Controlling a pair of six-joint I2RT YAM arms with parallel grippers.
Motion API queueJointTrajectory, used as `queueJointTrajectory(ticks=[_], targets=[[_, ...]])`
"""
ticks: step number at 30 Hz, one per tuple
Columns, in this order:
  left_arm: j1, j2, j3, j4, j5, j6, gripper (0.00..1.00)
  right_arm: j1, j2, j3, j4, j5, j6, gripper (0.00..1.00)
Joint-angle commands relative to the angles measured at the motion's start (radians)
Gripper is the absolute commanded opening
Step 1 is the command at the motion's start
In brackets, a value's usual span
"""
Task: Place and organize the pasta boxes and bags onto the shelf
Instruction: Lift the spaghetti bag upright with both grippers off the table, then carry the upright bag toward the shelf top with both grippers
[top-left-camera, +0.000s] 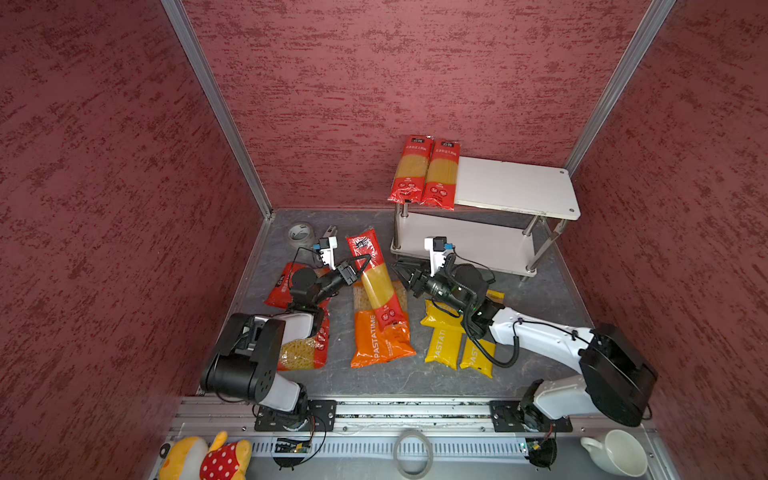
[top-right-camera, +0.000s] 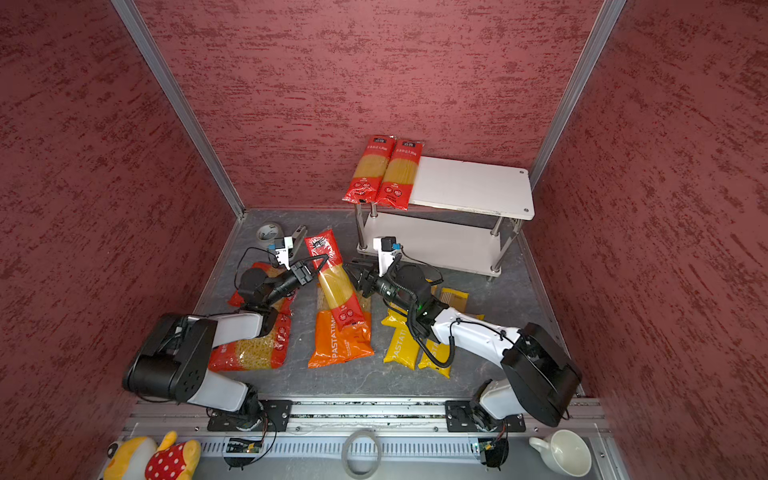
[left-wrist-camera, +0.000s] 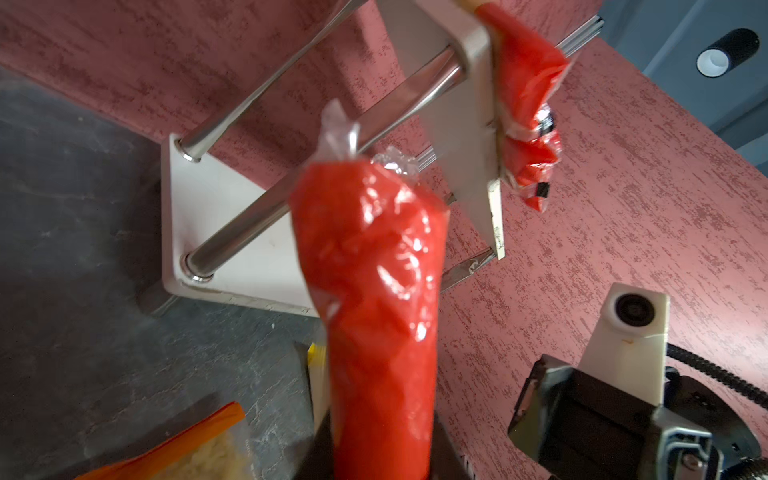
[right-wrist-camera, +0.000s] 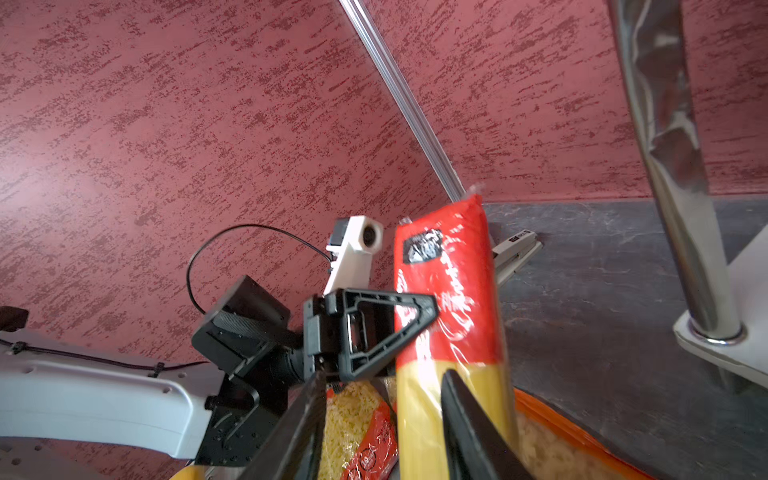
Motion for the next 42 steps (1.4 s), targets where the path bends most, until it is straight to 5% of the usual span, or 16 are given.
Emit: queueJointTrajectory(ticks=[1, 7, 13, 23, 30, 42], targets=[[0.004, -0.148, 0.113, -0.090, 0.007, 0.063, 0.09, 0.005, -0.055, -0.036, -0.092, 0.015, -0.062, 0.52], [0.011, -0.291, 0.247, -0.362, 0.014, 0.162, 0.08, 0.003, -0.122, -0.080, -0.150, -0.064, -0.083, 0.66], [-0.002, -0.332, 0.369, -0.440, 0.020, 0.150, 0.06, 0.002, -0.111, -0.077, -0.119, -0.189, -0.035, 0.69], [-0.057, -0.348, 0.471, -0.447, 0.025, 0.109, 0.06, -0.003, -0.071, -0.019, -0.095, -0.228, -0.039, 0.66], [-0.080, -0.323, 0.521, -0.452, 0.014, 0.118, 0.06, -0.007, -0.039, -0.034, 0.128, -0.349, 0.078, 0.49], [-0.091, -0.287, 0.573, -0.488, 0.005, 0.120, 0.13, -0.017, -0.031, -0.044, 0.264, -0.359, 0.141, 0.10]])
